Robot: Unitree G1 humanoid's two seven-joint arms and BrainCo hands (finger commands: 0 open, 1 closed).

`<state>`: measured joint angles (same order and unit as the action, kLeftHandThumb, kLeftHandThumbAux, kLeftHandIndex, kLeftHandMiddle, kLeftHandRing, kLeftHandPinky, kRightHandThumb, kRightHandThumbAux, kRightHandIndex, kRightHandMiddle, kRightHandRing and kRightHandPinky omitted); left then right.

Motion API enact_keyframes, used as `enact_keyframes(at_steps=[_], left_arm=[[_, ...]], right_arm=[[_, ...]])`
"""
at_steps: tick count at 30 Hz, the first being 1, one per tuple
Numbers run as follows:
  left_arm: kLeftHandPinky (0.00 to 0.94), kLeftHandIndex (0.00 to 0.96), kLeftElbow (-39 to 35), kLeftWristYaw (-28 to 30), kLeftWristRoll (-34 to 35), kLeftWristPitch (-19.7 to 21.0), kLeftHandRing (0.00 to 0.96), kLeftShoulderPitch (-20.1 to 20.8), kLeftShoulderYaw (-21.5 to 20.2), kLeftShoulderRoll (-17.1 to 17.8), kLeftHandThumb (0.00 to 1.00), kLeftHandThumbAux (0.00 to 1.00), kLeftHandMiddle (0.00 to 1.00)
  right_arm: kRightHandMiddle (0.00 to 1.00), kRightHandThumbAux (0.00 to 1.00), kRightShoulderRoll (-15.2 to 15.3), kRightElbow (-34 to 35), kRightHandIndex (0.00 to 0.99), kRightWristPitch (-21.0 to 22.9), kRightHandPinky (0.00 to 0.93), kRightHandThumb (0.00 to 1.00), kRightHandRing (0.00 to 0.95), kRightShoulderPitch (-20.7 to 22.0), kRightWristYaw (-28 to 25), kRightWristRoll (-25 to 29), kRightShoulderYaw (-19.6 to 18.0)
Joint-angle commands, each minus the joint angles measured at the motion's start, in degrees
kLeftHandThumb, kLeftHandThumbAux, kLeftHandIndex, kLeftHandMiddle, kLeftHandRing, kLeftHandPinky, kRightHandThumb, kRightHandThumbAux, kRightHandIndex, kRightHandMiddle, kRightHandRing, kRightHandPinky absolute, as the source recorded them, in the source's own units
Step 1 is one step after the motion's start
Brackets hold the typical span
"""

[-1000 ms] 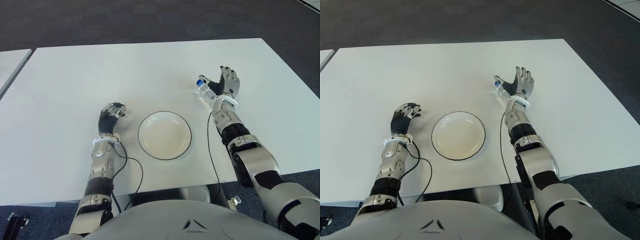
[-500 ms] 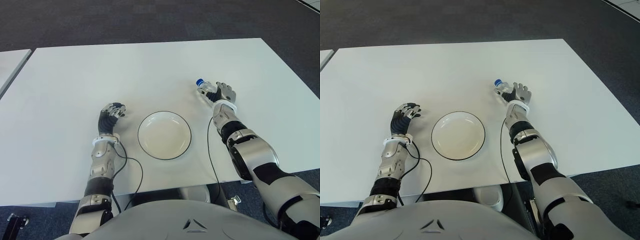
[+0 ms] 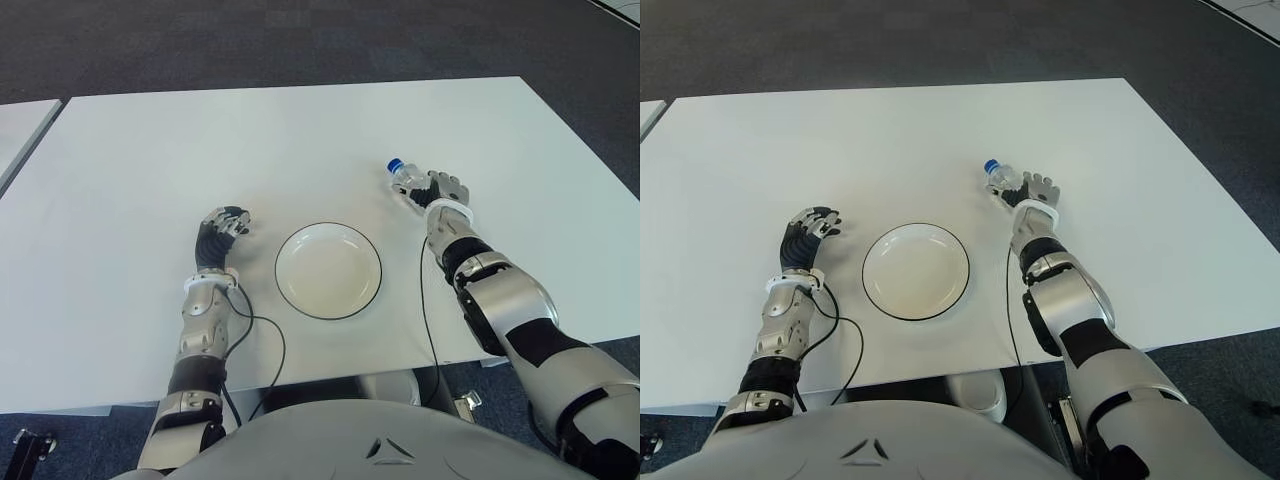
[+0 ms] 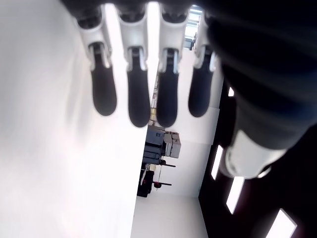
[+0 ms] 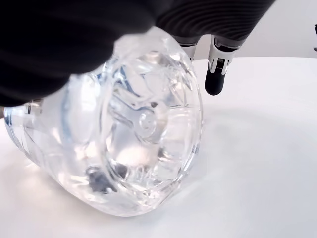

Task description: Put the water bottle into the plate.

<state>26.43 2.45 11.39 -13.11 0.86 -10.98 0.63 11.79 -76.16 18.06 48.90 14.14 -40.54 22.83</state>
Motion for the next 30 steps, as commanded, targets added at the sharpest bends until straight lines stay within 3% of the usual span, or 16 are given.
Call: enact_keyframes(at_steps=[1, 11, 17, 19, 21, 24, 26, 28, 30], left_arm=[[0.444, 0.418, 2.5, -0.1, 0.4, 4.6, 0.436, -3.7, -0.2, -1.0, 0.702, 0.721, 0.417], [0.446, 0.418, 2.2, -0.9, -0.2, 5.3, 0.437, -3.6, -0.1, -0.9, 0.701, 0.721, 0.422], [0.449, 0.418, 2.7, -0.9, -0.7, 5.0, 0.446, -3.5, 0.0, -0.6, 0.7, 0.722, 0.428], [0.444, 0.418, 2.8, -0.9, -0.9, 5.0, 0.444, -3.5, 0.1, -0.5, 0.7, 0.722, 0.428], [0.441, 0.418, 2.6, -0.9, -1.0, 5.1, 0.443, -3.5, 0.2, -0.5, 0.699, 0.722, 0.427], [0.447, 0.418, 2.1, -0.9, -0.8, 5.4, 0.441, -3.7, 0.0, -0.7, 0.7, 0.722, 0.424], [0.449, 0.418, 1.9, -0.9, -0.7, 5.5, 0.44, -3.7, -0.1, -0.8, 0.701, 0.722, 0.423], [0.449, 0.418, 1.7, -0.9, -0.5, 5.7, 0.44, -3.8, -0.1, -0.9, 0.702, 0.722, 0.422], [0.449, 0.418, 1.6, -1.0, -0.5, 5.8, 0.44, -3.8, -0.2, -1.0, 0.702, 0.722, 0.421]], right_arm=[[0.0, 0.176, -2.6, -2.4, 0.0, 1.9, 0.0, 0.601, 0.0, -2.8, -5.9, -1.2, 3.5], [0.0, 0.204, -3.3, -3.0, 0.0, 2.7, 0.0, 0.621, 0.0, -3.4, -10.3, -2.9, 8.1], [0.0, 0.272, -3.2, -3.2, 0.0, 2.2, 0.0, 0.627, 0.0, -3.4, -12.0, -3.4, 9.7], [0.013, 0.307, -3.2, -3.2, 0.142, 2.1, 0.038, 0.628, 0.0, -3.3, -12.4, -3.2, 9.8], [0.027, 0.325, -3.2, -3.1, 0.22, 2.1, 0.054, 0.63, 0.0, -2.9, -13.1, -2.9, 9.8], [0.126, 0.364, -3.1, -3.1, 0.373, 2.0, 0.15, 0.644, 0.079, -2.5, -13.9, -2.6, 9.7], [0.159, 0.377, -3.2, -3.1, 0.417, 2.0, 0.184, 0.648, 0.107, -2.5, -13.9, -2.5, 9.7], [0.275, 0.565, -3.2, -3.0, 0.426, 2.1, 0.294, 0.687, 0.235, -2.5, -13.7, -2.3, 9.5], [0.333, 0.628, -3.3, -2.9, 0.43, 2.2, 0.349, 0.7, 0.301, -2.6, -13.2, -1.8, 9.1]])
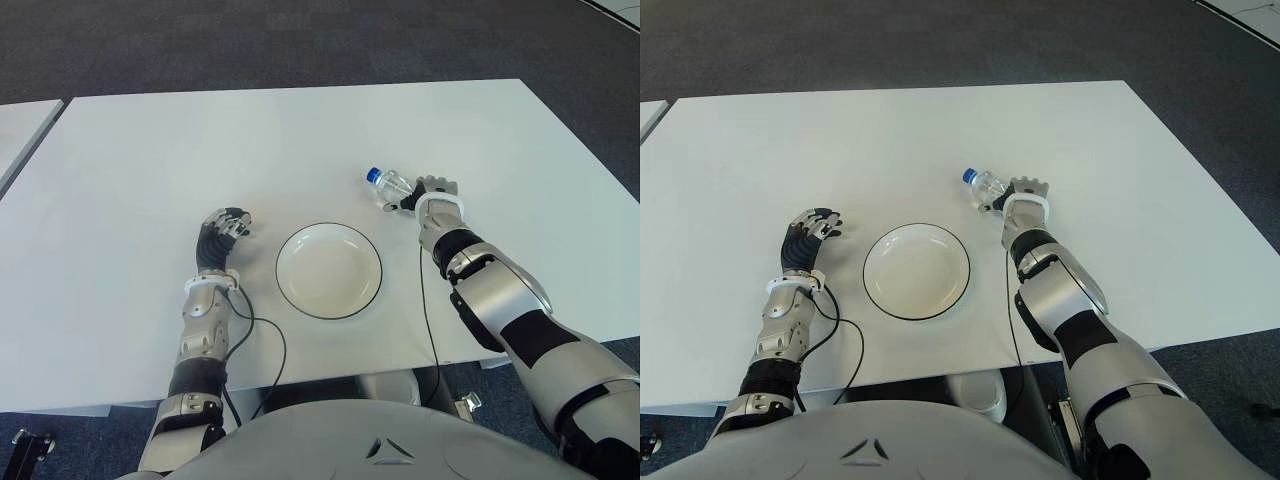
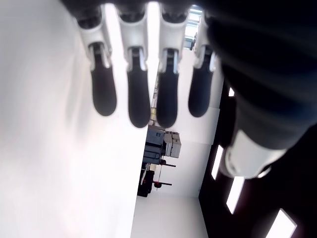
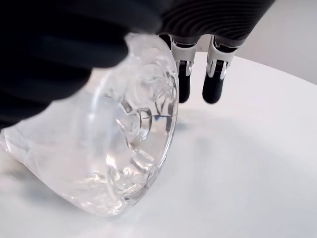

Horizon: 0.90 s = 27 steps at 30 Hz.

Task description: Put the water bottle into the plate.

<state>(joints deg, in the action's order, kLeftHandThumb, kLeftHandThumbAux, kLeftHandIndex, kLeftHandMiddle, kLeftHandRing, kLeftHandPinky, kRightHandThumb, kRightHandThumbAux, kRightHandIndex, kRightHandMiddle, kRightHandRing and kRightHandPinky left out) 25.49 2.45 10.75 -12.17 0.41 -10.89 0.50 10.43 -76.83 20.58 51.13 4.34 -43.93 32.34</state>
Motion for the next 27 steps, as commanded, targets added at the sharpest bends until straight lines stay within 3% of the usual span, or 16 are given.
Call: enact_keyframes(at_steps=[1, 6, 8, 18, 27], left_arm=[[0.448, 0.418, 2.4, -1.0, 0.2, 4.9, 0.44, -3.4, -0.3, -0.9, 0.702, 0.721, 0.421], [0.437, 0.418, 2.4, -1.3, -0.5, 4.8, 0.435, -3.5, -0.1, -0.8, 0.702, 0.721, 0.419], [0.437, 0.418, 2.4, -1.4, -0.6, 4.9, 0.433, -3.5, -0.1, -0.7, 0.702, 0.721, 0.418], [0.436, 0.419, 2.9, -0.9, 0.0, 4.7, 0.433, -3.3, -0.5, -0.6, 0.703, 0.721, 0.42], [0.431, 0.418, 3.4, -0.7, 0.0, 4.2, 0.432, -3.1, -0.6, -0.6, 0.702, 0.721, 0.42]], right_arm=[[0.427, 0.653, -2.0, -2.2, 0.432, -0.3, 0.452, 0.706, 0.408, -4.8, -3.0, 1.8, -0.7], [0.688, 0.693, -3.1, -1.3, 0.438, 1.0, 0.757, 0.713, 0.702, -5.0, 3.3, 7.1, -6.9], [0.732, 0.699, -3.3, -1.2, 0.438, 1.1, 0.798, 0.713, 0.747, -5.1, 4.9, 8.0, -8.1], [0.816, 0.717, -3.8, -1.3, 0.436, 0.5, 0.856, 0.703, 0.828, -5.1, 8.4, 10.8, -12.6], [0.849, 0.725, -4.1, -0.7, 0.435, -2.6, 0.877, 0.699, 0.861, -5.5, 12.1, 16.8, -19.8]])
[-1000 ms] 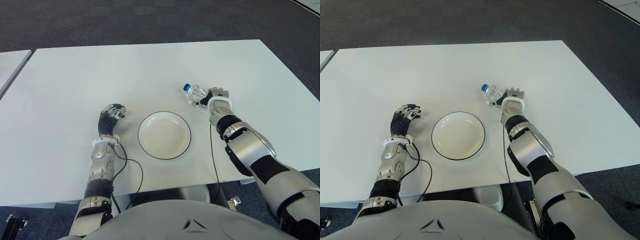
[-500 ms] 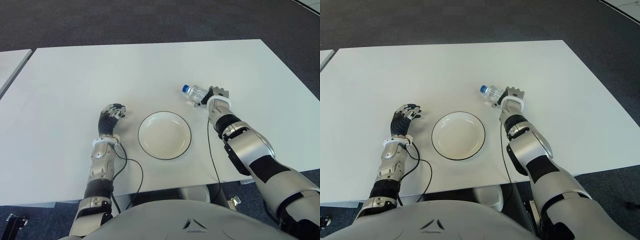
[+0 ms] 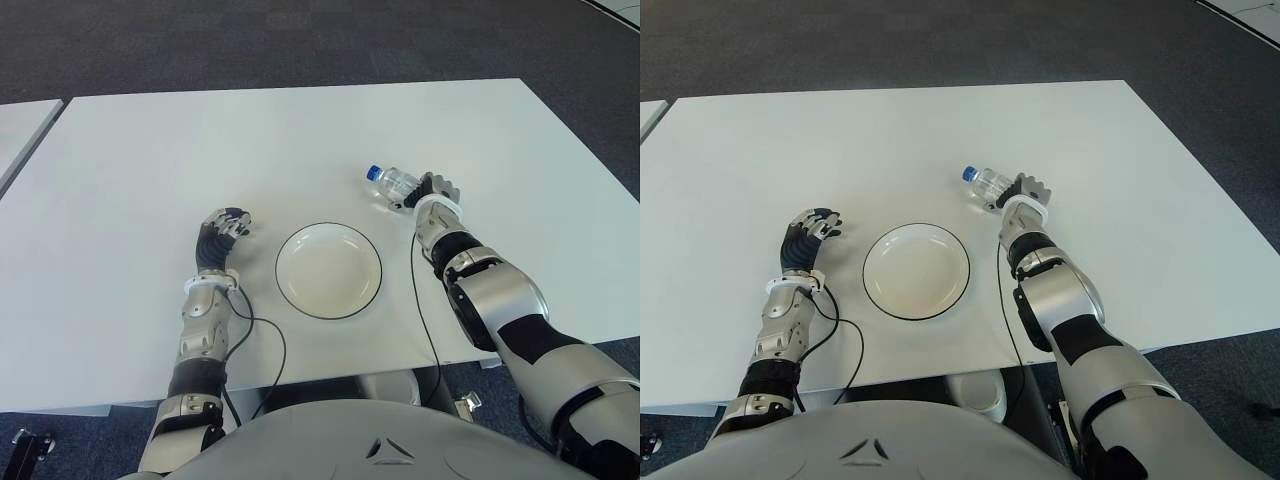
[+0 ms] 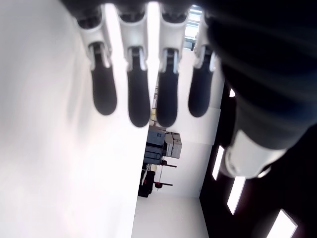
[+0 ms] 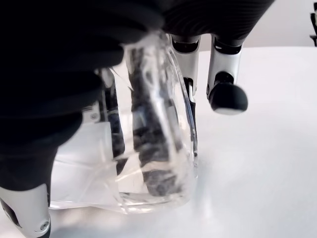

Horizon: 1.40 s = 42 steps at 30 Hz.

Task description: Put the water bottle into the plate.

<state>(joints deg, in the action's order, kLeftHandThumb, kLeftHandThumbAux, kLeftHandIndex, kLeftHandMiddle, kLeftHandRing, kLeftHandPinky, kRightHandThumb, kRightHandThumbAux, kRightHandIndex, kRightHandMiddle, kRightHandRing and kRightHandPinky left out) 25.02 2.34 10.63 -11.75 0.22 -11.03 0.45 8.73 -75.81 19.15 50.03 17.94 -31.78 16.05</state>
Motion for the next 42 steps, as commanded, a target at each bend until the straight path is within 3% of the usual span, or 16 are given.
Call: enact_keyframes(at_steps=[1, 13, 20, 24, 32, 35, 42], left_arm=[[0.43, 0.418, 3.9, -0.6, 0.1, 3.7, 0.431, -2.9, -0.4, -0.5, 0.702, 0.721, 0.42], [0.427, 0.418, 3.9, -0.8, -0.3, 3.5, 0.423, -2.8, -0.4, -0.5, 0.702, 0.722, 0.41], [0.437, 0.419, 4.4, -1.1, -0.8, 3.4, 0.433, -2.6, -0.2, -0.4, 0.702, 0.721, 0.42], [0.45, 0.419, 4.6, -1.3, -1.5, 3.2, 0.446, -2.5, 0.0, -0.2, 0.702, 0.722, 0.43], [0.458, 0.419, 4.7, -1.2, -2.1, 2.4, 0.458, -2.6, 0.3, -0.1, 0.702, 0.723, 0.441], [0.452, 0.419, 4.6, -0.9, -2.1, 2.3, 0.457, -2.7, 0.3, -0.1, 0.702, 0.724, 0.442], [0.449, 0.419, 5.1, -0.5, -1.8, 1.9, 0.456, -2.7, 0.3, 0.0, 0.702, 0.724, 0.441]], right_arm=[[0.851, 0.725, -2.4, -1.7, 0.435, -1.4, 0.877, 0.698, 0.864, -4.4, -1.3, 5.0, -3.9], [0.866, 0.726, -2.0, -1.2, 0.437, -6.3, 0.877, 0.698, 0.87, -4.8, -0.8, 8.1, -8.0], [0.853, 0.727, -1.7, -0.3, 0.437, -11.7, 0.851, 0.699, 0.855, -5.1, -2.1, 14.5, -14.6], [0.82, 0.727, -1.6, 0.8, 0.437, -14.9, 0.826, 0.698, 0.824, -4.4, -5.3, 23.3, -22.8], [0.825, 0.726, -1.4, 3.0, 0.437, -18.2, 0.84, 0.696, 0.827, -5.1, -14.5, 33.9, -31.1], [0.834, 0.725, -1.8, 3.2, 0.438, -19.6, 0.854, 0.698, 0.835, -5.5, -21.0, 40.3, -36.6], [0.852, 0.723, -1.4, 3.6, 0.439, -22.3, 0.873, 0.703, 0.855, -6.2, -30.4, 45.0, -39.7]])
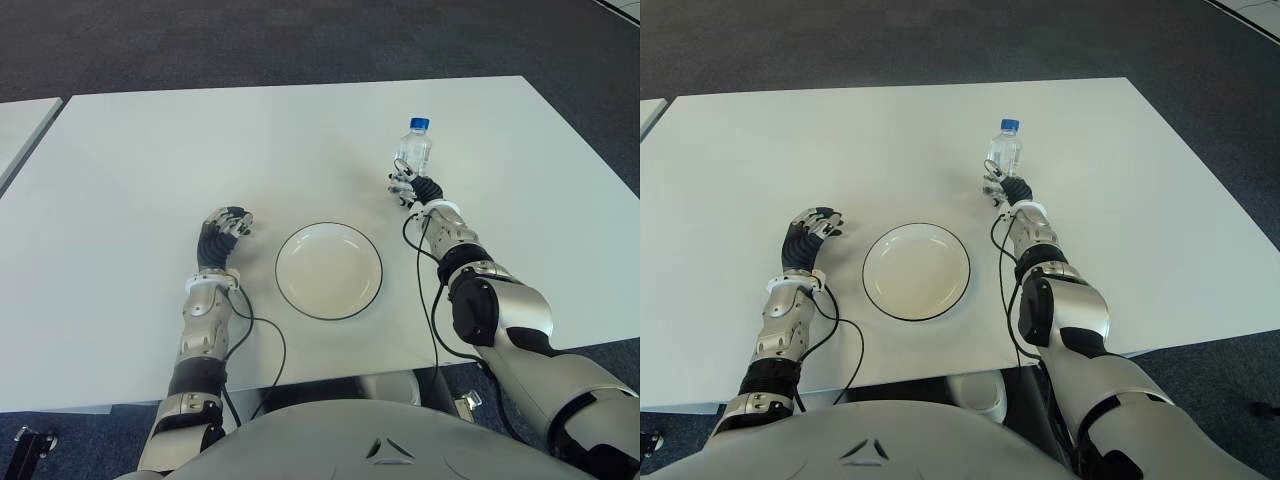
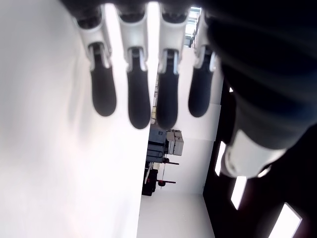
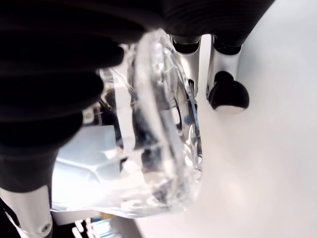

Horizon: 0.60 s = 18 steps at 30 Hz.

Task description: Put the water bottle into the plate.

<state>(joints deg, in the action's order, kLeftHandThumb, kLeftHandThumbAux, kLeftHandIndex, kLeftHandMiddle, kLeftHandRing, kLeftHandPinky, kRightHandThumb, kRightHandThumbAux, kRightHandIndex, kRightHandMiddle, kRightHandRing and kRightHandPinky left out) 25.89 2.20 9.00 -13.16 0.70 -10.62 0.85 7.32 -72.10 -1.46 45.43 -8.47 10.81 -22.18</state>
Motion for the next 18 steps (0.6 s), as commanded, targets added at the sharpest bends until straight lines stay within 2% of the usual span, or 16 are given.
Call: enact_keyframes(at_steps=[1, 5, 12, 18], left_arm=[[0.451, 0.418, 4.3, -0.3, -0.2, 3.3, 0.456, -3.1, -0.1, -0.4, 0.702, 0.724, 0.441], [0.458, 0.418, 4.5, -0.3, -0.2, 3.3, 0.46, -3.0, -0.1, -0.4, 0.701, 0.724, 0.441], [0.452, 0.418, 4.7, -0.5, -0.1, 3.6, 0.457, -2.9, -0.1, -0.4, 0.7, 0.724, 0.437], [0.445, 0.418, 4.6, -0.6, -0.2, 3.6, 0.452, -2.9, 0.0, -0.4, 0.7, 0.724, 0.434]], right_arm=[[0.854, 0.723, 0.1, 0.1, 0.439, -2.1, 0.874, 0.703, 0.857, -1.7, -4.8, 2.4, -1.4], [0.866, 0.722, -0.7, 3.8, 0.439, -3.5, 0.878, 0.704, 0.868, -2.5, -6.8, 2.0, 0.0], [0.882, 0.723, -1.4, 10.6, 0.439, -8.3, 0.879, 0.704, 0.878, -6.2, -10.6, 0.0, 4.3], [0.889, 0.723, -2.2, 24.1, 0.439, -11.0, 0.883, 0.706, 0.882, -12.3, -15.5, -0.3, 9.3]])
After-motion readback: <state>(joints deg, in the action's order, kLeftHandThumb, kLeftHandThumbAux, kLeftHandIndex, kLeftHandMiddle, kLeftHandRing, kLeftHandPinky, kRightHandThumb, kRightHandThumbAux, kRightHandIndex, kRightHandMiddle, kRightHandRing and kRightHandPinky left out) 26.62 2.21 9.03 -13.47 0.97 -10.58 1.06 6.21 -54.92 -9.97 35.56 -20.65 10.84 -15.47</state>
